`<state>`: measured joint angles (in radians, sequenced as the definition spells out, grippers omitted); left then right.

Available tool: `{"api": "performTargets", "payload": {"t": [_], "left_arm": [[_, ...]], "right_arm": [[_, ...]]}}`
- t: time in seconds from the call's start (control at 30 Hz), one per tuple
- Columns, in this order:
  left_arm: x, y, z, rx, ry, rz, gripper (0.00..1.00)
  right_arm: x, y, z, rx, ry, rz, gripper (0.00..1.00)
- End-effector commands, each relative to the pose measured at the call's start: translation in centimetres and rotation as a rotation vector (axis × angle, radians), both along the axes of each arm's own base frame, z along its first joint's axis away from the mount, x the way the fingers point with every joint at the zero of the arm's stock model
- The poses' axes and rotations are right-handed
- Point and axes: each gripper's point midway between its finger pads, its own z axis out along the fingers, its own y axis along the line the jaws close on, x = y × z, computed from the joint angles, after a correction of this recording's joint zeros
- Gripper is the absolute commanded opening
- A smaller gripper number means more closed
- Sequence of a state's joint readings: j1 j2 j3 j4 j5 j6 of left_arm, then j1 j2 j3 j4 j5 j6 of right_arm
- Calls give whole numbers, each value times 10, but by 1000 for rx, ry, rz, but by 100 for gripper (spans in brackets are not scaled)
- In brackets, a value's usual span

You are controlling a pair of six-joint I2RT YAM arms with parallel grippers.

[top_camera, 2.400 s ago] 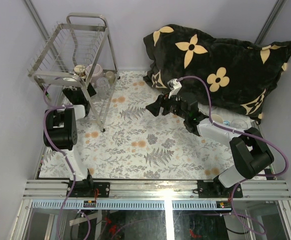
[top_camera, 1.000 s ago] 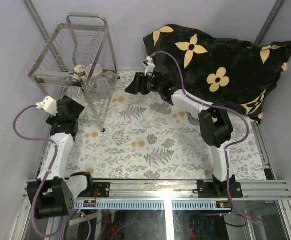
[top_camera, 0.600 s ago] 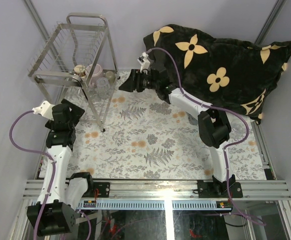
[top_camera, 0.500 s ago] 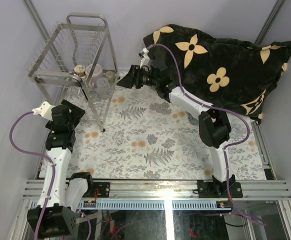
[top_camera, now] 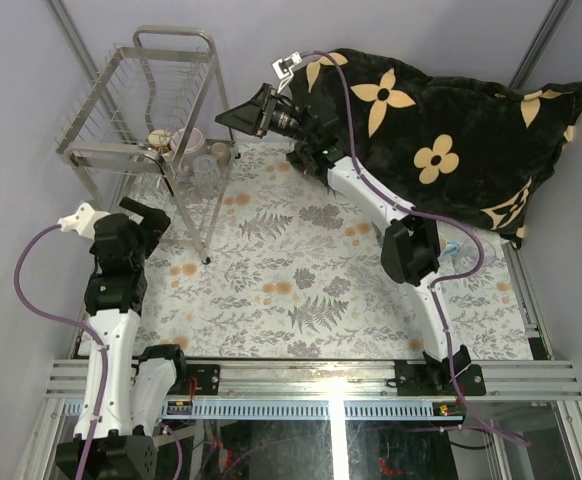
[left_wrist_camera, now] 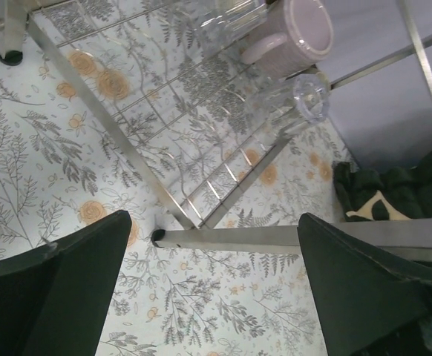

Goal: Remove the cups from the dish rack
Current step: Move the dish rack to the center of the board.

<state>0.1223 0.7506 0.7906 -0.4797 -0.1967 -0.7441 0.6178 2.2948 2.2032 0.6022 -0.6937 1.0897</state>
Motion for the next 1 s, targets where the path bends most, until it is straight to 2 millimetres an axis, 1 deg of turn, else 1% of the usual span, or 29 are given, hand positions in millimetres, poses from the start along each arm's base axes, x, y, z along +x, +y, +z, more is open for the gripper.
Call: {"api": "performTargets", "payload": {"t": [0.0, 0.1, 0.23, 0.33, 0.37, 0.57, 0.7, 0.8, 0.97], "left_arm": [[-3, -7, 31, 5, -78, -32, 94], [-4, -13, 39, -7, -116, -59, 94], [-6, -19, 54, -29, -162, -79, 94], [-8, -21, 74, -40, -210, -84, 94], [-8, -23, 84, -44, -232, -92, 94], [-11, -35, 120, -104, -302, -130, 93], [-18, -34, 142, -120, -343, -112, 92], [-21, -34, 150, -145, -370, -97, 92], [-16, -39, 164, -185, -428, -115, 92]], "right_arm": [[-12, 11, 16, 60, -10, 56, 70], [-12, 15, 12, 62, -6, 63, 71], [-17, 13, 7, 56, 2, 72, 71], [-23, 9, 1, 30, -4, 62, 71], [-24, 7, -1, 22, -3, 58, 71], [-35, -1, -14, -19, 0, 51, 71], [-40, -5, -20, -28, 7, 50, 71], [-42, -7, -21, -29, 5, 46, 70], [-45, -11, -21, -34, -8, 45, 70]]}}
